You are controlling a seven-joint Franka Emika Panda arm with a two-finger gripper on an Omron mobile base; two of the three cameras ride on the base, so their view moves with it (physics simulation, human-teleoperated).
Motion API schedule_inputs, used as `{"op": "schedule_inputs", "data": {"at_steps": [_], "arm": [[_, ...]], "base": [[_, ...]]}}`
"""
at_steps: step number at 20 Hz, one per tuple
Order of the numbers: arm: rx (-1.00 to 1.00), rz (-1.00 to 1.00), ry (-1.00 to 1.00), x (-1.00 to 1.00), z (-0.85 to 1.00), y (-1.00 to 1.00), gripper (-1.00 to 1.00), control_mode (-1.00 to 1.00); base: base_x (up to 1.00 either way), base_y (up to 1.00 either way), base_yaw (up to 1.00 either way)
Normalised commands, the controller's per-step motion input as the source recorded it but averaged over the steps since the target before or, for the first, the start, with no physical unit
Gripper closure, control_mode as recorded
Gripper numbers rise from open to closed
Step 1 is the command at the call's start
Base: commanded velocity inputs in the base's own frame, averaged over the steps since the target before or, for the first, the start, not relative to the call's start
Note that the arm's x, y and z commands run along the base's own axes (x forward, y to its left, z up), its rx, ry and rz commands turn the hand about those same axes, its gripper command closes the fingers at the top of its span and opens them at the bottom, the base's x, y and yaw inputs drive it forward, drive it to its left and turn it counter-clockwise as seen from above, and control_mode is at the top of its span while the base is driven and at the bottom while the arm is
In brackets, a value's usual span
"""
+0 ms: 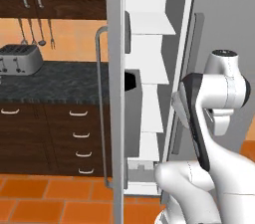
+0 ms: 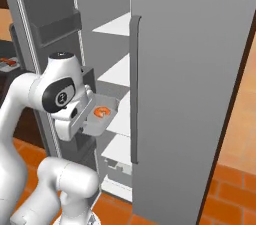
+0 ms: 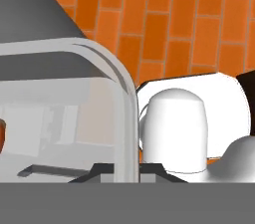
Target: Take the meat container that has the shrimp and place it on the second highest rack of the freezer. Then take the vegetable container that has the bell pepper and carrot and place it on the highest rack of the freezer.
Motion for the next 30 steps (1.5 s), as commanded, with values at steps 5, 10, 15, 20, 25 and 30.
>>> {"op": "schedule_inputs", "data": {"at_steps": [5,10,15,20,25,30], "arm": [[0.00,0.00,0.00,0.00,0.00,0.00,1.00,1.00],[0.00,0.00,0.00,0.00,0.00,0.00,1.00,1.00],[0.00,0.00,0.00,0.00,0.00,0.00,1.00,1.00],[0.00,0.00,0.00,0.00,0.00,0.00,1.00,1.00],[0.00,0.00,0.00,0.00,0.00,0.00,1.00,1.00],[0.00,0.00,0.00,0.00,0.00,0.00,1.00,1.00]], "base": [[0.17,0.29,0.11],[0.34,0.32,0.05],[0.49,-0.20,0.03],[0.47,-0.33,0.12],[0.31,-0.41,0.21],[-0.09,-0.14,0.02]]}}
